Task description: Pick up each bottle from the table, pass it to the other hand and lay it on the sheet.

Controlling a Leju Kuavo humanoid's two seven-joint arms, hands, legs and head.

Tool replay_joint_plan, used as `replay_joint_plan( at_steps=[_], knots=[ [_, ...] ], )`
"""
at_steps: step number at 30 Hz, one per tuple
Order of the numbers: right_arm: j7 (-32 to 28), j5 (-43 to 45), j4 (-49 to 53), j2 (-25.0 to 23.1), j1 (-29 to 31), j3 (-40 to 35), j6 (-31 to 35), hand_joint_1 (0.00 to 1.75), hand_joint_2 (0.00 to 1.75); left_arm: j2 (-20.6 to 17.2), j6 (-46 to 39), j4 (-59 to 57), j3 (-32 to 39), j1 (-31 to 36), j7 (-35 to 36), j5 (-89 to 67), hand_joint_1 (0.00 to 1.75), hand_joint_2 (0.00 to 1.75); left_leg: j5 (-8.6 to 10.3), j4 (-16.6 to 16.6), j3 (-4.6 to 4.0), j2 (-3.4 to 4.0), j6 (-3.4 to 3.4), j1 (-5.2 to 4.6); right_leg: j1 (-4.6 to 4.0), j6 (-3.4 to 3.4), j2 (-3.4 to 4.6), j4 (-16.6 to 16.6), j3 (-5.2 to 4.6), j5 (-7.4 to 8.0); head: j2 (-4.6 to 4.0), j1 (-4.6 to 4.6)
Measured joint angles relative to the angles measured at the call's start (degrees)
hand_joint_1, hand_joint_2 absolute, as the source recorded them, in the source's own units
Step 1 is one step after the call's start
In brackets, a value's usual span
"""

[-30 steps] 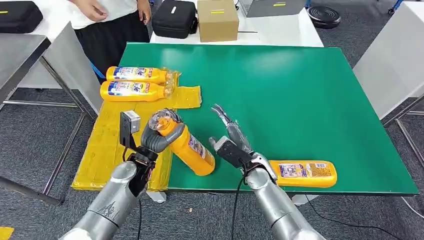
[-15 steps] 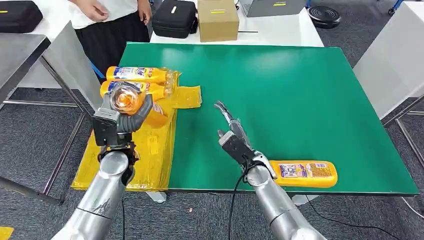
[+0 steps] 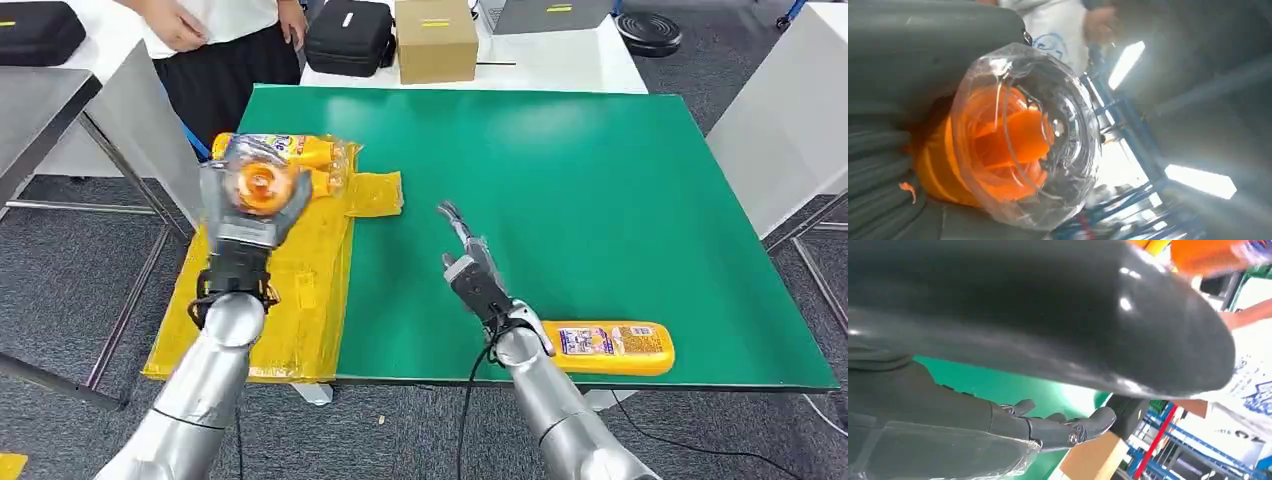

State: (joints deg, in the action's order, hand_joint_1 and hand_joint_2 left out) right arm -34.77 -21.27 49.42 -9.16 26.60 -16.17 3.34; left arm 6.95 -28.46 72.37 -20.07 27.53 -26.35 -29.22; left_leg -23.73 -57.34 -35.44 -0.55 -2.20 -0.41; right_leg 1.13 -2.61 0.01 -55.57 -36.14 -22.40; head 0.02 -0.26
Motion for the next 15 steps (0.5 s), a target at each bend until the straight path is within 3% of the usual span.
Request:
replay_joint_plan(
  at_steps=[5,15],
  knots=[
    [1.5,-0.4,2.4,1.7,-1.3,3.0,-0.4,0.00,0.00,-3.3,3.9,-3.6,-2.6,-0.1,11.2,-22.8,1.75,1.75,0.00,0.0,0.00,-0.02,0.00,-0.01,0.00,0.00,-0.01,0.0,0.00,0.00,0.00,-0.02],
    [2.3,-1.1,8.2,5.1,-3.8,8.3,-1.6,0.00,0.00,-7.0,9.6,-8.2,-4.6,0.6,15.4,-30.5,1.75,1.75,0.00,0.0,-0.01,-0.01,0.00,0.00,0.00,0.00,0.00,0.0,-0.01,0.00,0.00,0.00]
  ],
)
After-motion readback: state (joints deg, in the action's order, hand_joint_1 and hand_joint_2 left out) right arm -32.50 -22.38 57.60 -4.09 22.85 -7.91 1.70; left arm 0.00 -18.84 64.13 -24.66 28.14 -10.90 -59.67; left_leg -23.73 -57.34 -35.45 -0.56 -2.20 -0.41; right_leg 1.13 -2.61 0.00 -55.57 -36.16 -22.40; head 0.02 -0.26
